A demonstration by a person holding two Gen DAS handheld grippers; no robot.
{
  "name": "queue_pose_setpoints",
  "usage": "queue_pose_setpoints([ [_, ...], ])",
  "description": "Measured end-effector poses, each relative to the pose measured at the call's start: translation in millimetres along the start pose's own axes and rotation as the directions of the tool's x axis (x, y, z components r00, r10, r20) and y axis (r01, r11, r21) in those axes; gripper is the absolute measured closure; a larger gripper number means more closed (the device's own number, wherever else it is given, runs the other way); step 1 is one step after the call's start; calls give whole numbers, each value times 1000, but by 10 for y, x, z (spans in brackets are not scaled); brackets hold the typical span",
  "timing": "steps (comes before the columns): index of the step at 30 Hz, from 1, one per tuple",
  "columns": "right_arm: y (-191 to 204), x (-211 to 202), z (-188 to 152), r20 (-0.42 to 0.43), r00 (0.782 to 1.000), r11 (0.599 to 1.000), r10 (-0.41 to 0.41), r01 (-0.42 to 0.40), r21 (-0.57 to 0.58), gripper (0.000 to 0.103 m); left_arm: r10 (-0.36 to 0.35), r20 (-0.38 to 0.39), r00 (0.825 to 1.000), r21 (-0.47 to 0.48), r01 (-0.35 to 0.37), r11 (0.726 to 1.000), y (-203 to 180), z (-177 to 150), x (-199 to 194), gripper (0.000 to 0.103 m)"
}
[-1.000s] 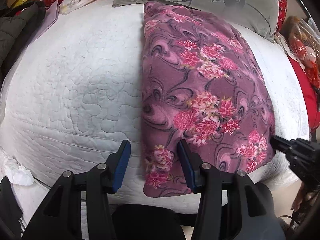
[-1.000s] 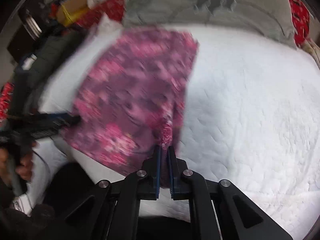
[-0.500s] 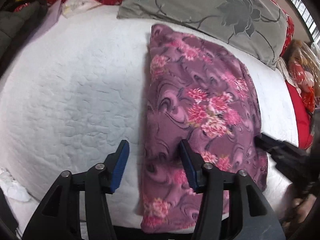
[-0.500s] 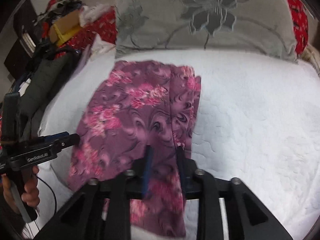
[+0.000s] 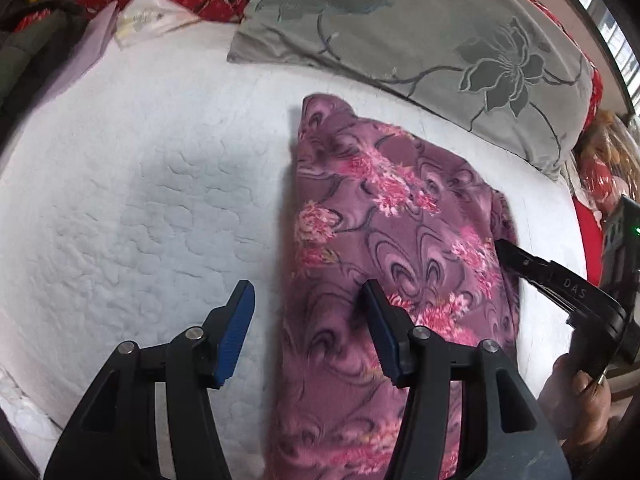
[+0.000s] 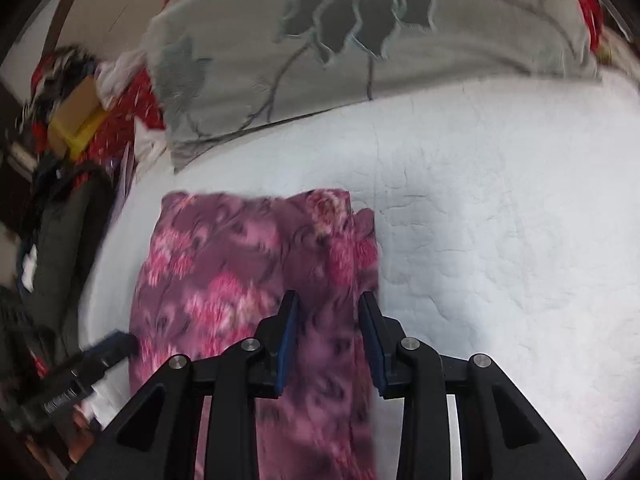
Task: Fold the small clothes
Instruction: 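Open both grippers and pull them back from the folded shirt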
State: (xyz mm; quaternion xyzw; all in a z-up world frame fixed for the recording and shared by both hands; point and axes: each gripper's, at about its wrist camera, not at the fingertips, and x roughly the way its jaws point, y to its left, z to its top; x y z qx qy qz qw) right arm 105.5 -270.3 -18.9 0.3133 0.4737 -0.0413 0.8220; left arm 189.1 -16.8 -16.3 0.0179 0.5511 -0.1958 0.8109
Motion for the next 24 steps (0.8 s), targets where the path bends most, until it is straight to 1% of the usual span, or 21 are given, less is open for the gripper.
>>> queue_pose_setpoints([
  [1,12,-3,2,15,1000,1000,14,-14,-9,94,-6,-2,1000,-10,6,1000,16,0,33,48],
  [2,35,-31,12,41,999,999,7,-5,-34,95,-14,-5,1000,-21,14,1000,30,3,76,43],
  [3,51,-24,14,55,998,998,-13,16,-58,95,-8,-4,1000,-26,8,1000,36,8,112,36],
  [5,54,106,-14,20,999,994,-49,51,-101,94,1,-4,1000,-21,-1,1000,37,36,126,33],
  [6,80,105,-22,23,998,990,-61,63,-122,95,-1,-8,1000,-17,0,1000,46,53,104,34],
  [7,112,84,-13,19,997,987,-74,76,-140,93,1,-11,1000,-14,-1,1000,52,69,67,34],
  [9,197,-14,3,21,995,979,-97,100,-179,86,9,16,1000,7,-9,1000,52,53,-88,34],
  [10,252,-137,-32,37,995,970,-92,98,-221,85,7,37,999,24,-8,1000,50,20,-161,34],
  [12,293,-265,-106,35,999,961,-38,46,-274,83,12,65,998,59,-16,998,28,-100,-259,34],
  [13,291,-312,-183,21,999,956,-25,30,-293,77,23,61,998,68,-27,997,9,-178,-245,34],
  [14,276,-311,-260,0,999,951,-32,30,-307,67,34,40,999,76,-37,996,-9,-226,-191,34],
  [15,263,-258,-339,-24,998,946,-66,55,-320,64,51,-24,998,94,-48,994,-33,-268,-109,33],
  [16,233,-174,-418,-59,991,936,-122,95,-338,62,62,-41,997,98,-58,994,-39,-315,-69,33],
  [17,206,-130,-498,-75,984,928,-159,123,-350,61,68,-23,997,90,-65,994,-36,-357,-105,33],
  [19,197,-251,-551,-41,986,933,-161,138,-333,58,70,-5,998,100,-69,993,-50,-433,-230,33],
  [21,169,-351,-633,-61,984,938,-169,142,-318,58,79,-2,997,123,-78,989,-52,-538,-305,33],
  [22,142,-391,-706,-72,983,937,-167,135,-323,55,83,-6,997,131,-81,988,-54,-591,-313,33],
  [23,111,-410,-786,-81,981,934,-174,139,-330,46,92,-18,996,140,-89,986,-54,-662,-310,32],
  [24,86,-414,-843,-84,978,931,-189,152,-333,41,100,-26,995,142,-95,985,-55,-707,-312,32],
])
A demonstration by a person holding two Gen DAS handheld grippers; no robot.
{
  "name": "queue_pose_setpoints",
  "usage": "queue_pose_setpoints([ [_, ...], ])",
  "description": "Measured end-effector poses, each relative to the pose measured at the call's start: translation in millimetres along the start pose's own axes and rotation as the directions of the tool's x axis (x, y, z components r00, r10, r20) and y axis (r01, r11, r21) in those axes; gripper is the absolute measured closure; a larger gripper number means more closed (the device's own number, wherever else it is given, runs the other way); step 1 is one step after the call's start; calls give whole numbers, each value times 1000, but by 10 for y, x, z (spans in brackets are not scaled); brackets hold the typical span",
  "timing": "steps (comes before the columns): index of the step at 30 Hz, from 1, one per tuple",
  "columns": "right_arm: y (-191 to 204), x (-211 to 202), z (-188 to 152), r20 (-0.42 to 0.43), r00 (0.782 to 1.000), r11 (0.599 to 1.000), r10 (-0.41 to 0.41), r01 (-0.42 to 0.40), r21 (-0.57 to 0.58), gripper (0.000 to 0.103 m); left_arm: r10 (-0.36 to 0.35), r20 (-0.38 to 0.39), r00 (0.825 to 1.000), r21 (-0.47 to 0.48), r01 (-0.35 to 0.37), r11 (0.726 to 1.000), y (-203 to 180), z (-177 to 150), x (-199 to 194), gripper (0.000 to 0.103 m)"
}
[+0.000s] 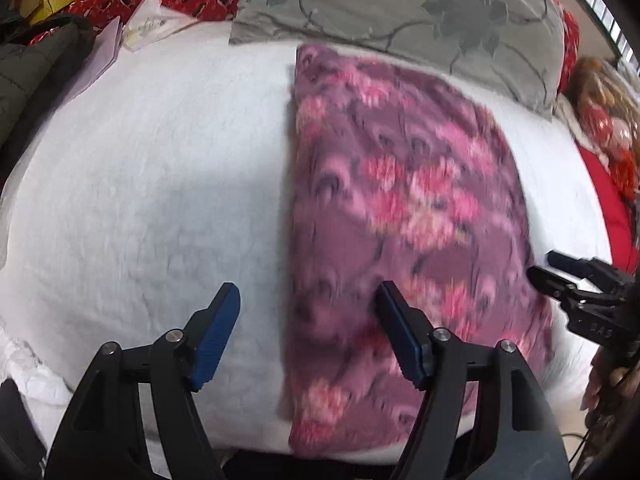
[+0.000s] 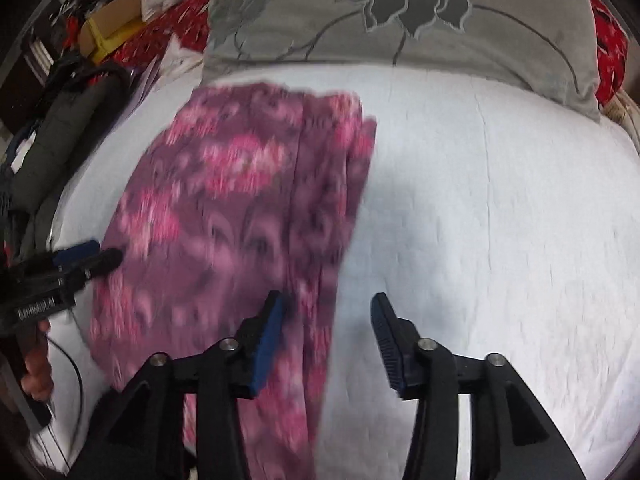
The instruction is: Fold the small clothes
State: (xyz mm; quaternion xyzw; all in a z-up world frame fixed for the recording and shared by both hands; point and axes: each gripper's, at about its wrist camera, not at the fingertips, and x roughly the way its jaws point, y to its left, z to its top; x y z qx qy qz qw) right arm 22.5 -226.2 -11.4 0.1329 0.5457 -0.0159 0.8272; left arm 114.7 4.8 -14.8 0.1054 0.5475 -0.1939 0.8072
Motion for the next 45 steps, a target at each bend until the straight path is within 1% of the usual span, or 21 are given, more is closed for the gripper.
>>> queue_pose_setpoints([
  [1,-19,-17,-67,-1,1000,1000,-15,15,5,33,7,-6,1000,0,-7,1000,-2,-58,-17,32],
  [2,-43,-52,-119,2,1000,1000,-22,22,20,31,11,-6,1000,-2,-11,1000,-7,-108,-49,33],
  [4,-72,-122,-178,-4,999,998,-42,43,51,31,29,-12,1000,6,-29,1000,-20,-200,-98,33],
  [5,-82,-155,-198,-14,997,996,-76,76,51,31,51,-9,999,23,-51,998,-45,-247,-117,33],
  [8,-78,-272,-344,-22,988,988,-153,153,15,31,97,18,995,53,-98,994,-81,-369,-197,33],
  [10,-62,-372,-442,-13,985,985,-169,170,15,30,112,29,993,57,-114,992,-91,-436,-249,33],
  [12,-48,-466,-528,-1,987,986,-163,163,32,28,125,47,991,55,-128,990,-97,-512,-313,33],
  [14,-65,-607,-642,4,984,983,-179,179,49,18,148,71,987,55,-152,987,-98,-573,-359,33],
  [18,59,-742,-747,58,972,973,-229,227,29,18,209,121,970,78,-219,973,-145,-721,-443,33],
  [20,126,-802,-783,82,960,964,-267,267,11,16,224,132,966,86,-236,968,-159,-780,-470,33],
  [23,191,-900,-831,122,950,957,-287,289,0,15,236,145,961,91,-251,964,-191,-843,-522,33],
  [28,229,-1032,-898,169,938,952,-302,307,-1,15,235,194,952,100,-257,961,-267,-929,-668,32],
  [32,244,-1097,-950,193,928,945,-320,326,0,15,207,228,952,113,-237,965,-321,-970,-762,32],
  [35,249,-1128,-998,194,924,942,-329,335,6,15,191,242,951,119,-225,967,-353,-997,-806,32],
  [38,243,-1147,-1040,194,925,944,-327,330,17,15,169,242,956,121,-203,972,-366,-1013,-823,32],
  [41,234,-1184,-1085,204,922,944,-329,330,28,15,133,234,963,117,-164,979,-374,-1046,-839,32],
  [45,225,-1236,-1131,214,917,941,-337,336,42,15,107,238,965,124,-140,982,-407,-1097,-868,32],
])
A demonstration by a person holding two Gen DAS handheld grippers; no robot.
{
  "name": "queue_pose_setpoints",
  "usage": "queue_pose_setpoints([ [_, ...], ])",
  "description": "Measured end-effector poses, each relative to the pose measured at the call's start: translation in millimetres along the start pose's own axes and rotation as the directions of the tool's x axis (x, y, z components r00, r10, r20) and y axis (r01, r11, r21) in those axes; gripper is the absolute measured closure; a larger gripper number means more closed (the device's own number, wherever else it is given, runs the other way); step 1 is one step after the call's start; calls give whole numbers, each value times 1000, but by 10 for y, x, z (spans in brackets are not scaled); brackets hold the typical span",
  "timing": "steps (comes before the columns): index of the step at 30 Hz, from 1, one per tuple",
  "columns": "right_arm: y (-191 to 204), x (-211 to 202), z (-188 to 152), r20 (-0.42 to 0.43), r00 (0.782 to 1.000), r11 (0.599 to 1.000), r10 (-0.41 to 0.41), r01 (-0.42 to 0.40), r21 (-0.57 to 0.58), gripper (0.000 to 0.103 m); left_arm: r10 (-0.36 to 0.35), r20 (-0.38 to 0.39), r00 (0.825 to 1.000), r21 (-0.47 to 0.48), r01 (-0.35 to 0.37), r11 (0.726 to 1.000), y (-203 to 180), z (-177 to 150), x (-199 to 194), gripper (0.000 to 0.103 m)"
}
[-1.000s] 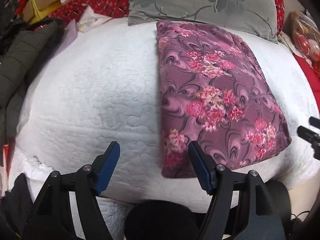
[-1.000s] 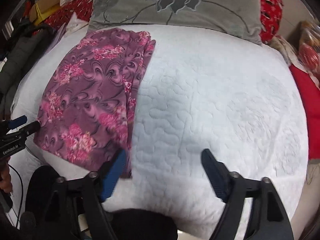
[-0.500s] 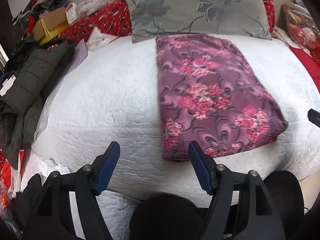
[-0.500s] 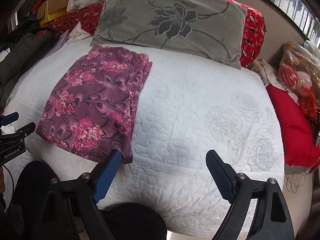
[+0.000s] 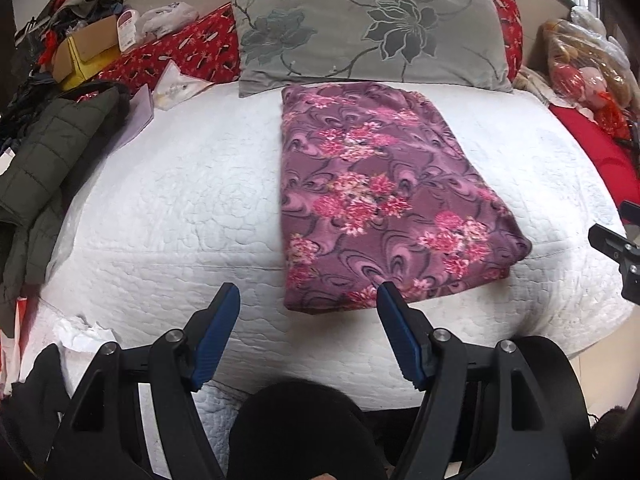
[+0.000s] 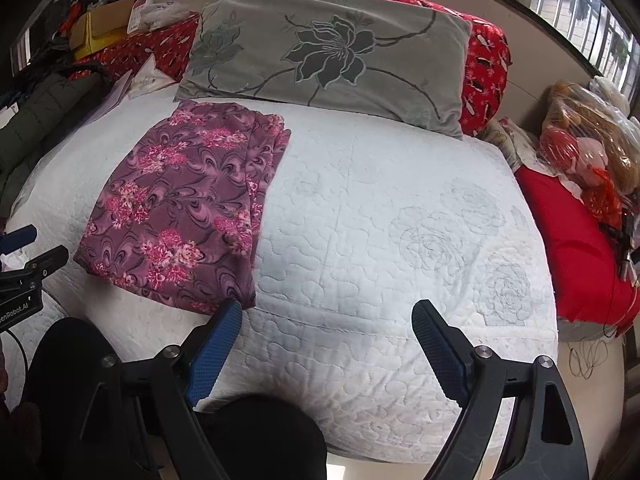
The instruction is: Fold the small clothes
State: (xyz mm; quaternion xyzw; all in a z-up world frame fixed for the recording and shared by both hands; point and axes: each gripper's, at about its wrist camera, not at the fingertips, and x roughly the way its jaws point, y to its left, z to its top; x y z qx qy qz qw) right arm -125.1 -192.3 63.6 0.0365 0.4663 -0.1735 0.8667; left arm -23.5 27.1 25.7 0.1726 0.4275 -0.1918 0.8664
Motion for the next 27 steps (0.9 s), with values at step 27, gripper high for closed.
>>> queue_pose_setpoints([
  [27,-95,-115,-91,34,999,999,-22,21,25,11,-20,55,998,50,18,999,-181,-78,-222,32],
])
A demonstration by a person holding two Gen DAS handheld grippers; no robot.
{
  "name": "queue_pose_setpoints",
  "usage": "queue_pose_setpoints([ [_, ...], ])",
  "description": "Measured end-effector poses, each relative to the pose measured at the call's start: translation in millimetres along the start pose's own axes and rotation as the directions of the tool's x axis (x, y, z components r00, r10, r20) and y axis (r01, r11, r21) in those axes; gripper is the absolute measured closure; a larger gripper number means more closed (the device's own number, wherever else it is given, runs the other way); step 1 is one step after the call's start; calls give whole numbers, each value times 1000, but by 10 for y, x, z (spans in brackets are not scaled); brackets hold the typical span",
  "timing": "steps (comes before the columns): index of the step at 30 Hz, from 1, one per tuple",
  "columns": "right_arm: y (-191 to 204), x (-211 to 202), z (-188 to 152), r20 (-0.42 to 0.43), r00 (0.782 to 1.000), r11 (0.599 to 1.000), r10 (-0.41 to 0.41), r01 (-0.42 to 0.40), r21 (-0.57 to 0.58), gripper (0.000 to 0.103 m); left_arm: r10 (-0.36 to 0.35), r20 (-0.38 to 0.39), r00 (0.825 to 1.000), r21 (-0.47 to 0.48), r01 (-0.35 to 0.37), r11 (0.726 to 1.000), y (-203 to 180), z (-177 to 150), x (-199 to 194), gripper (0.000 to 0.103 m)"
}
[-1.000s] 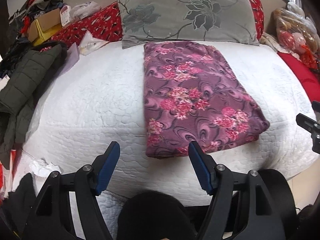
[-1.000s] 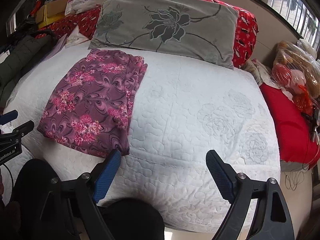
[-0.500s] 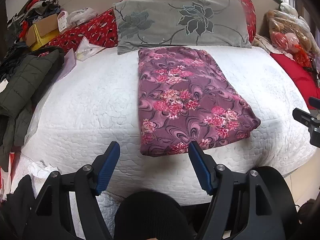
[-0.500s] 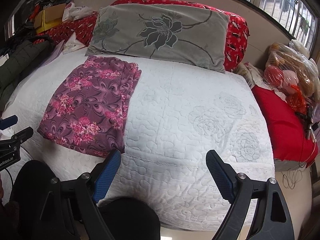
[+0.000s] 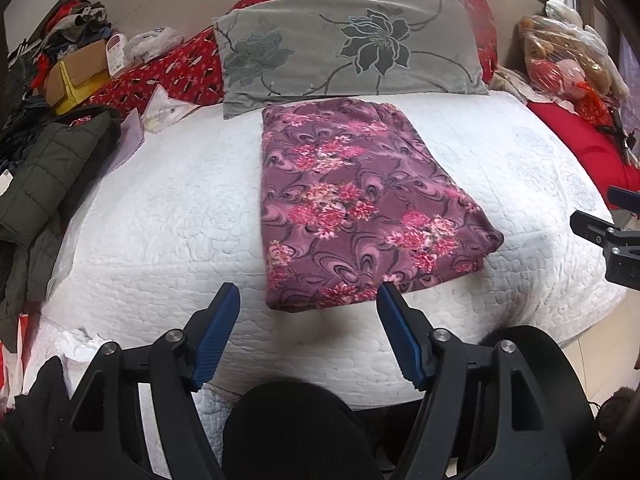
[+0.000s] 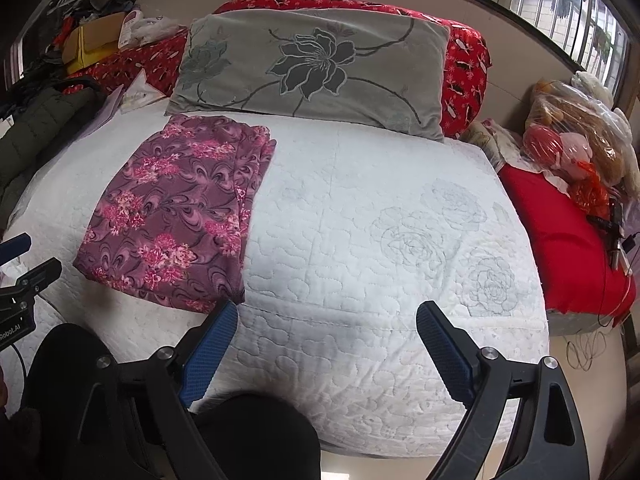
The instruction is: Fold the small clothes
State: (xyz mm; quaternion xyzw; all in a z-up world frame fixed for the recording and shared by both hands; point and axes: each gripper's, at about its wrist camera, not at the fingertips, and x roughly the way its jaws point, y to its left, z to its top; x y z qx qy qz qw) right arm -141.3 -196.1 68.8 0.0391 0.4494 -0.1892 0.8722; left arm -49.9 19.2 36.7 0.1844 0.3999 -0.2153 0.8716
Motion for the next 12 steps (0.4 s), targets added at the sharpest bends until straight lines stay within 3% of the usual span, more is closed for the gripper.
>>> queue_pose_setpoints([
  [12,-2,15,-25,-11,1000,1000,0,0,0,11,-12,-14,1000,7,12,1000,-77,6,-14,32],
])
